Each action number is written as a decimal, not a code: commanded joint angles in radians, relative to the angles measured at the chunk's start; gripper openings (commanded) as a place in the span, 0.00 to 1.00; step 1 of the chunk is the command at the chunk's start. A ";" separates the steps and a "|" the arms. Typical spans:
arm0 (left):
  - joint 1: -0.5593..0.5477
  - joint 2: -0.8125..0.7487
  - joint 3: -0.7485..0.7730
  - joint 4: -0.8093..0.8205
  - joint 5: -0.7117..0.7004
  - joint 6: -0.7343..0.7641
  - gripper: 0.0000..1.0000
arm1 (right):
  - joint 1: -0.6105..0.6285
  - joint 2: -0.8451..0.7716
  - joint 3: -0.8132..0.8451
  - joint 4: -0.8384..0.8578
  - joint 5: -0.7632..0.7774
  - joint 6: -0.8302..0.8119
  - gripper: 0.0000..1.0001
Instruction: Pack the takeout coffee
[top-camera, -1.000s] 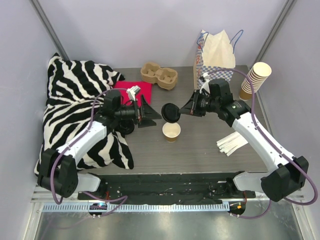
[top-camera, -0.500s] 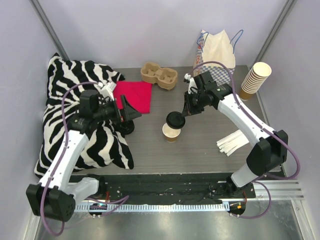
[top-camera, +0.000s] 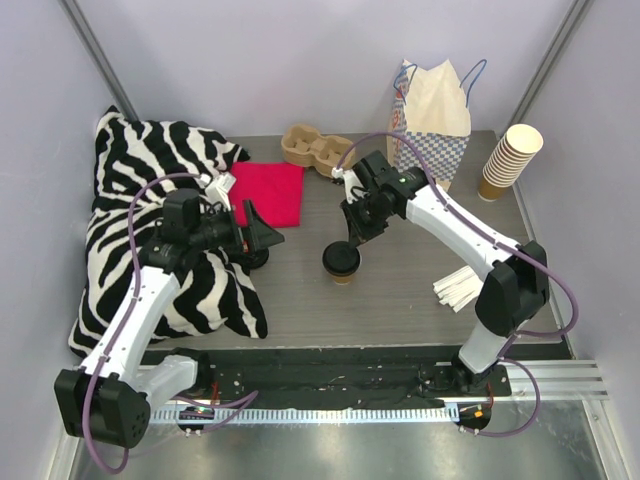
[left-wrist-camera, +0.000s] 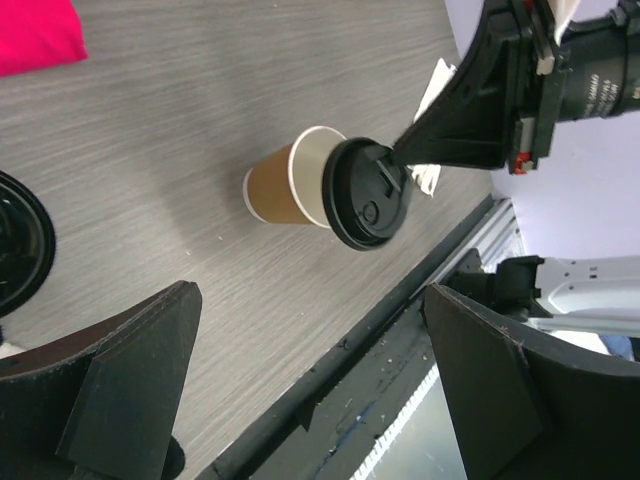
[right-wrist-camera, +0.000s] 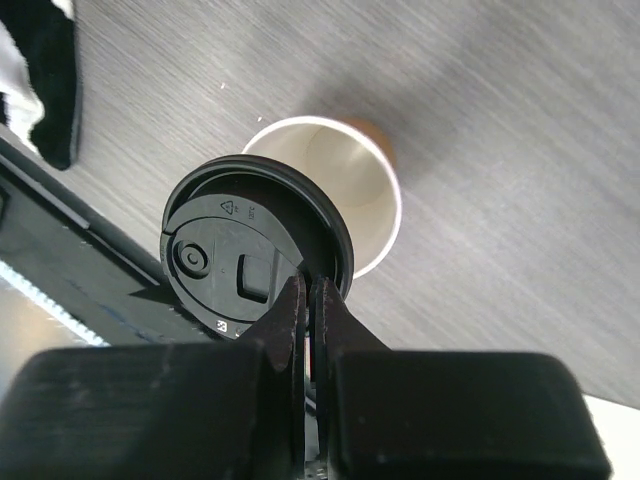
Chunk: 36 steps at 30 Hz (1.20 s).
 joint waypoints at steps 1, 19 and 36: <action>0.001 -0.010 -0.011 0.084 0.085 -0.026 1.00 | -0.004 0.018 0.050 -0.002 0.025 -0.093 0.01; 0.000 0.243 0.317 -0.060 0.313 0.158 1.00 | -0.004 0.079 0.165 -0.073 -0.197 -0.380 0.01; -0.059 0.312 0.133 0.360 0.344 -0.135 0.87 | -0.006 0.143 0.204 -0.116 -0.087 -0.456 0.01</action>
